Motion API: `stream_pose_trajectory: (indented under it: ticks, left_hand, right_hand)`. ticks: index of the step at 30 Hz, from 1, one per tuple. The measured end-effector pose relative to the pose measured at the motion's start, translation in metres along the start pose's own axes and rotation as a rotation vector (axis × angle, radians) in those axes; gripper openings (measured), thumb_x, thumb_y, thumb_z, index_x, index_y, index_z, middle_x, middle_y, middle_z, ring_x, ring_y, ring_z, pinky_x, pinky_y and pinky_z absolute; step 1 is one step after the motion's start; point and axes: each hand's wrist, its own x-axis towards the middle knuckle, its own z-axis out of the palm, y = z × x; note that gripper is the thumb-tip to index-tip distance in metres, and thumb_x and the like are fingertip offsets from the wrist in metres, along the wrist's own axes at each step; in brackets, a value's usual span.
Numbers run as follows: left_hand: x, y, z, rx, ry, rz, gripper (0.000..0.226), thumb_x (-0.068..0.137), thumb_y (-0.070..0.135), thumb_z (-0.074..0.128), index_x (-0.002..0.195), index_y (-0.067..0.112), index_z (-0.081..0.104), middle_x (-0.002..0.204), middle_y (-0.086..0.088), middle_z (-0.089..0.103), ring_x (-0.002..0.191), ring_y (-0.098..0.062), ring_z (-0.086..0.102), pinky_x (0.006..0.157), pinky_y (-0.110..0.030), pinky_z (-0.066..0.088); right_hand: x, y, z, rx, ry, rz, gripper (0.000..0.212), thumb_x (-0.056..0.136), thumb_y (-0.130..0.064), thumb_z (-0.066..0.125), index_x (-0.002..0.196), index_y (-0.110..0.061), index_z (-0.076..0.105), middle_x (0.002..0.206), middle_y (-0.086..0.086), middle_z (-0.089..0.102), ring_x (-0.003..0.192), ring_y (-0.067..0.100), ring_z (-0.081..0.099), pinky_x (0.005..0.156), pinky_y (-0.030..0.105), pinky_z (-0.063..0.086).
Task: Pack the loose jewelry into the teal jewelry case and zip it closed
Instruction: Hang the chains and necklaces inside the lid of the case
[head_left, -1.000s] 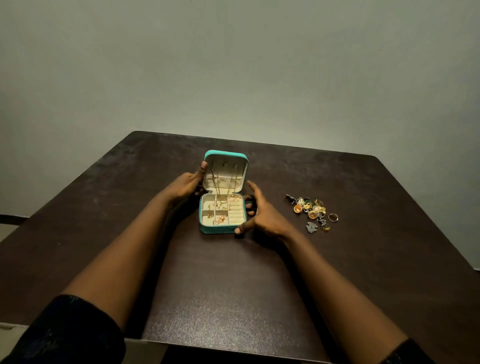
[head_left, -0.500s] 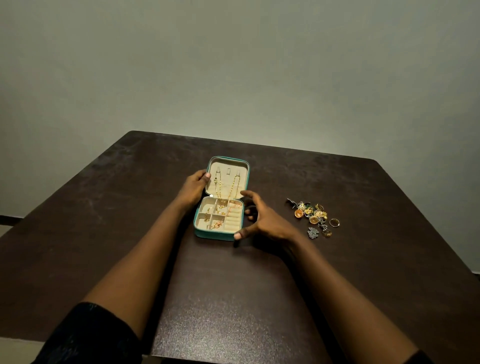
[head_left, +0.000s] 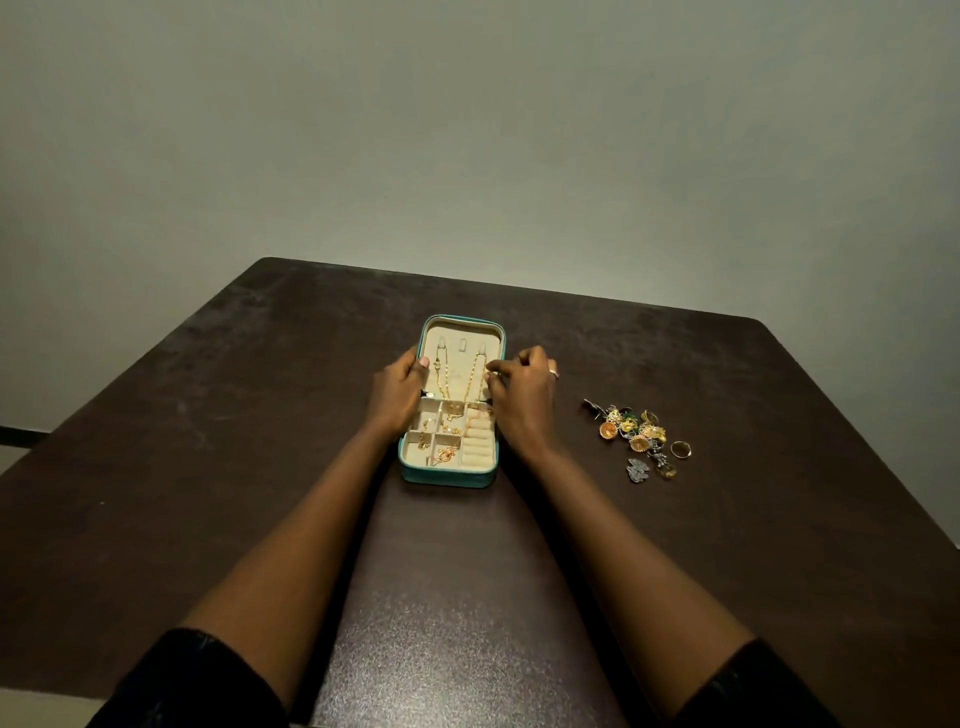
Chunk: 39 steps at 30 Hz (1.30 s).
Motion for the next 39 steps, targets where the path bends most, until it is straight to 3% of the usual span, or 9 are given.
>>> stream_pose_trajectory:
  ticks: [3, 6, 14, 27, 29, 34, 37, 39]
  left_hand:
    - [-0.001, 0.002, 0.000, 0.018, -0.012, 0.018, 0.035, 0.100, 0.022, 0.039, 0.131, 0.014, 0.052, 0.106, -0.003, 0.063, 0.090, -0.017, 0.058, 0.078, -0.035, 0.047]
    - [-0.001, 0.001, -0.002, 0.036, -0.020, 0.034, 0.034, 0.100, 0.022, 0.039, 0.131, 0.015, 0.052, 0.111, -0.008, 0.065, 0.092, -0.020, 0.060, 0.084, -0.041, 0.050]
    - [0.000, 0.000, -0.003, 0.088, -0.025, 0.058, 0.036, 0.101, 0.023, 0.036, 0.133, 0.015, 0.049, 0.116, -0.011, 0.065, 0.101, -0.026, 0.062, 0.087, -0.045, 0.051]
    - [0.003, -0.003, -0.001, 0.092, -0.043, 0.096, 0.035, 0.101, 0.021, 0.035, 0.133, 0.013, 0.047, 0.117, -0.010, 0.063, 0.099, -0.021, 0.060, 0.081, -0.036, 0.048]
    - [0.003, -0.003, -0.001, 0.077, -0.046, 0.095, 0.035, 0.101, 0.021, 0.036, 0.133, 0.014, 0.047, 0.115, -0.010, 0.064, 0.096, -0.020, 0.060, 0.082, -0.038, 0.049]
    - [0.002, -0.003, -0.001, 0.064, -0.040, 0.107, 0.036, 0.100, 0.021, 0.037, 0.133, 0.014, 0.049, 0.109, -0.009, 0.065, 0.088, -0.017, 0.058, 0.077, -0.034, 0.046]
    - [0.003, -0.004, -0.001, 0.055, -0.046, 0.098, 0.036, 0.101, 0.022, 0.037, 0.133, 0.013, 0.049, 0.112, -0.009, 0.065, 0.094, -0.022, 0.061, 0.082, -0.037, 0.049]
    - [0.002, -0.004, -0.001, 0.053, -0.044, 0.093, 0.036, 0.101, 0.022, 0.037, 0.133, 0.014, 0.049, 0.112, -0.009, 0.065, 0.094, -0.022, 0.061, 0.082, -0.038, 0.049]
  right_hand:
    - [0.011, -0.006, 0.007, -0.127, 0.100, -0.006, 0.024, 0.092, -0.023, 0.053, 0.097, -0.006, 0.069, 0.107, 0.007, 0.050, 0.103, 0.023, 0.041, 0.084, 0.034, 0.043]
    - [0.015, -0.013, 0.010, -0.290, 0.087, -0.046, 0.026, 0.093, -0.019, 0.050, 0.096, -0.004, 0.070, 0.114, 0.010, 0.052, 0.110, 0.027, 0.040, 0.092, 0.036, 0.034]
    - [0.016, -0.022, 0.011, -0.306, 0.119, 0.004, 0.026, 0.093, -0.011, 0.044, 0.093, -0.001, 0.068, 0.112, 0.012, 0.055, 0.112, 0.030, 0.042, 0.088, 0.039, 0.030]
    - [0.042, -0.024, 0.004, -0.462, 0.087, -0.255, 0.022, 0.097, -0.016, 0.041, 0.107, -0.005, 0.057, 0.117, 0.015, 0.048, 0.110, 0.029, 0.040, 0.082, 0.036, 0.024]
    - [0.048, -0.030, 0.002, -0.383, 0.039, -0.258, 0.027, 0.099, -0.022, 0.038, 0.109, -0.006, 0.057, 0.119, 0.014, 0.046, 0.111, 0.029, 0.040, 0.087, 0.038, 0.033]
    - [0.051, -0.040, -0.004, 0.120, -0.056, -0.121, 0.025, 0.096, -0.024, 0.046, 0.105, -0.005, 0.060, 0.117, 0.015, 0.046, 0.112, 0.029, 0.042, 0.097, 0.043, 0.039]
    - [0.048, -0.042, -0.009, 0.356, -0.119, -0.042, 0.017, 0.095, -0.019, 0.050, 0.099, -0.008, 0.061, 0.103, 0.009, 0.047, 0.100, 0.020, 0.048, 0.092, 0.036, 0.043]
    - [0.044, -0.042, -0.013, 0.570, -0.186, 0.025, 0.011, 0.094, -0.015, 0.050, 0.086, -0.013, 0.057, 0.092, 0.004, 0.050, 0.087, 0.014, 0.051, 0.081, 0.032, 0.047]
